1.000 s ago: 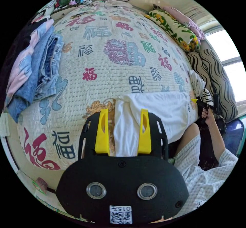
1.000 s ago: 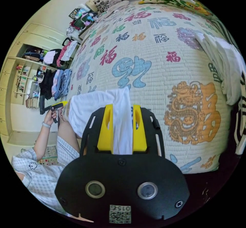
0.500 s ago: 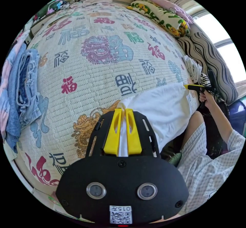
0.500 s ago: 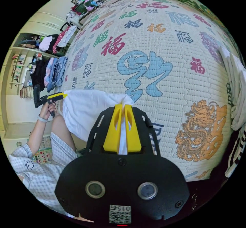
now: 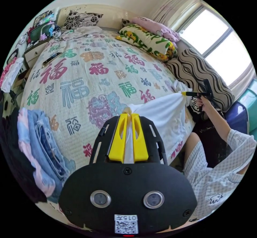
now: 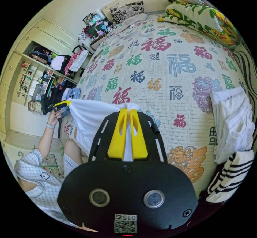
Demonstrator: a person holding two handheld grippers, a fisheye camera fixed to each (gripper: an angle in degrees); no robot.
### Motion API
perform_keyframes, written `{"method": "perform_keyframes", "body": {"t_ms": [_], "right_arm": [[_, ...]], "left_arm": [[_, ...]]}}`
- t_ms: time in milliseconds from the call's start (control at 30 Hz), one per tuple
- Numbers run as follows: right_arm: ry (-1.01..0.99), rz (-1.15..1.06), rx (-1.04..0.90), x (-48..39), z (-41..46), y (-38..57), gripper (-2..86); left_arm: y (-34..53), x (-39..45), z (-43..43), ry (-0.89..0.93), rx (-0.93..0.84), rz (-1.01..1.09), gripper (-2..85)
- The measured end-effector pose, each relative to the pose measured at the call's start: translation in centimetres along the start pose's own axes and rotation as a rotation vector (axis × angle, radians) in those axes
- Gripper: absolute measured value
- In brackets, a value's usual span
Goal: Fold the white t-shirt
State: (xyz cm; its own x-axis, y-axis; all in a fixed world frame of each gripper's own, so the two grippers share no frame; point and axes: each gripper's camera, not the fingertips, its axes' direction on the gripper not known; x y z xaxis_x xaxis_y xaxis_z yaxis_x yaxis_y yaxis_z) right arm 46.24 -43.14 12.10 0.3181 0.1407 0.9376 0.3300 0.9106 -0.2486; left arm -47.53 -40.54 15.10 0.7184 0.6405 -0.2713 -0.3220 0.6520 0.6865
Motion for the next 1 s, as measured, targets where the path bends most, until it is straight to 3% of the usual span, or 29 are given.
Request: {"method": "perform_keyframes", "body": {"t_ms": [133,200,300,433,633,733,1000], "right_arm": [[0.209,0.142,-0.116,2.2,4.1,-1.6,4.0],[0.073,0.117,-0.060,2.4,3.9,-0.2,4.5],[-0.162,0.032,-0.054,1.8,4.1,3.9,6.5],[-0.168,0.030,-0.160,0.4,8.1,9.2,7.9],[-0.227,0.128,-0.164,-1.1,13.9,10.5,4.9],[-0.247,0.152,-0.123,-1.6,14.4,9.9,1.5],[-0.194,0.118,-0.126,-2.1,15.2,11.0,0.5]], "left_arm": [[0.0,-4.3,5.9,-0.125,-0.181,-0.140,3.3],[2.5,-5.1,4.7,-0.188,-0.113,-0.193,3.1],[8.5,-5.6,1.9,-0.081,-0.064,-0.255,5.8],[17.0,-2.9,2.3,0.195,-0.084,-0.315,8.5],[18.7,1.6,7.6,0.301,-0.067,-0.344,8.1],[17.6,2.8,8.4,0.205,-0.118,-0.304,1.5],[21.6,3.8,1.9,0.085,-0.024,-0.261,-0.8]]}}
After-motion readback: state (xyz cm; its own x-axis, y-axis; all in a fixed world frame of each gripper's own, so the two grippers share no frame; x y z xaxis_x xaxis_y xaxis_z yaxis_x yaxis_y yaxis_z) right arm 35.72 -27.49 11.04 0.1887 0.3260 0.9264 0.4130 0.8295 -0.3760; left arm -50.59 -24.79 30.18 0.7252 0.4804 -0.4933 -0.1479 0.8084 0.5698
